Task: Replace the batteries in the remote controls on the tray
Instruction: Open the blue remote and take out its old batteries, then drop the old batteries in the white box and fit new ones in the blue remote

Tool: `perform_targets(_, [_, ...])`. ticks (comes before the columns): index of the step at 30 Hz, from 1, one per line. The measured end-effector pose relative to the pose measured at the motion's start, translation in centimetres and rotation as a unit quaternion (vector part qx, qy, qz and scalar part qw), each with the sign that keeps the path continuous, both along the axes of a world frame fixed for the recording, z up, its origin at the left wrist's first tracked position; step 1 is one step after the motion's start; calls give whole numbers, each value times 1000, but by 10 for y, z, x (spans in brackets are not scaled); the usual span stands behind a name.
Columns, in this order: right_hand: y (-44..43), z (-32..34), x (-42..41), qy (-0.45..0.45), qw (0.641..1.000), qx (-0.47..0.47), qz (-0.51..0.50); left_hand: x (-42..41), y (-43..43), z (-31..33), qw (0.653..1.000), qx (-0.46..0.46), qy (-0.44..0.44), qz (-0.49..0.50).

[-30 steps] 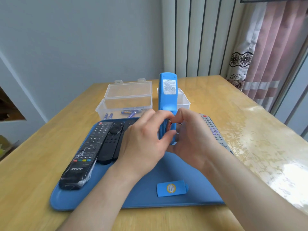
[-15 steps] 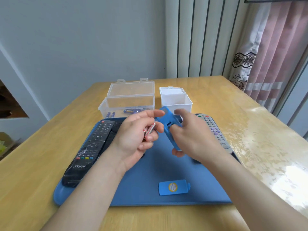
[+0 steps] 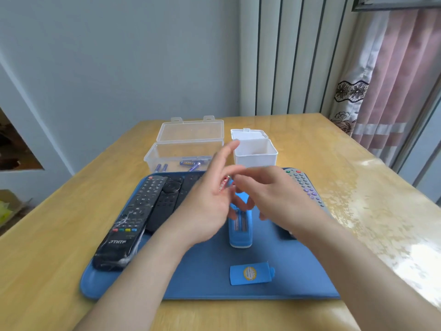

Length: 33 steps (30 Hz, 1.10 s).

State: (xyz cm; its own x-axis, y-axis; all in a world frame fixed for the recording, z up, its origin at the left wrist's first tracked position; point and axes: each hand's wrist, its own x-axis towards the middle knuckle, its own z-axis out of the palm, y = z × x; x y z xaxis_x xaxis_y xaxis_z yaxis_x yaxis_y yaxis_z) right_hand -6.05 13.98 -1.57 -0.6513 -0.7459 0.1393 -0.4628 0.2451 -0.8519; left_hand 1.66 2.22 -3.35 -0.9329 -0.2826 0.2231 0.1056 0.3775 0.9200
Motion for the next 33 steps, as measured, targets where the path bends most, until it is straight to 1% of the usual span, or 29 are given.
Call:
perform_targets(1, [1, 3, 0, -53, 998, -25, 37, 1, 1, 3, 999, -32, -4, -25])
perform_targets(2, [3, 0, -1, -83, 994, -39, 60, 2, 3, 3, 997, -64, -15, -42])
perform_targets(4, [3, -6, -7, -122, 987, -77, 63, 2, 7, 8, 990, -124, -37, -49])
perform_targets(6, [2, -9, -18, -167, 979, -103, 58, -2, 7, 14, 987, -146, -49, -45])
perform_targets(9, [0, 0, -34, -235, 959, -144, 67, -16, -2, 27, 995, -93, -26, -28])
perform_targets(11, [-2, 12, -45, -284, 940, -180, 56, -29, -12, 37, 998, -59, 4, 18])
perform_targets(12, [-3, 17, -51, -298, 933, -196, 47, -35, -17, 40, 998, -49, 14, 43])
perform_targets(14, [-8, 26, -64, -298, 931, -209, 32, -48, -26, 45, 997, -19, 27, 74])
perform_targets(16, [-18, 31, -79, -270, 941, -203, 3, -65, -34, 46, 995, 20, 34, 90])
perform_targets(19, [-35, 35, -102, -179, 969, -161, -58, -100, -48, 41, 992, 44, 27, 114])
perform_targets(21, [-46, 30, -123, -58, 988, -99, -104, -125, -57, 37, 992, 25, 16, 124])
perform_targets(22, [-50, 26, -133, 16, 991, -54, -125, -134, -61, 35, 992, 9, 8, 123])
perform_targets(24, [-56, 19, -146, 124, 982, 33, -138, -142, -68, 33, 992, -27, -4, 123])
perform_targets(25, [-59, 16, -152, 153, 976, 67, -140, -143, -76, 32, 990, -43, -8, 133])
perform_targets(27, [-63, 16, -155, 185, 969, 97, -135, -134, -94, 34, 984, -62, -15, 167])
perform_targets(29, [-69, 20, -155, 202, 967, 99, -119, -120, -117, 37, 980, -67, -24, 187])
perform_targets(31, [-81, 26, -151, 201, 971, 92, -97, -106, -140, 38, 977, -77, -46, 193])
perform_targets(33, [-97, 33, -143, 198, 974, 95, -58, -94, -160, 38, 969, -107, -86, 206])
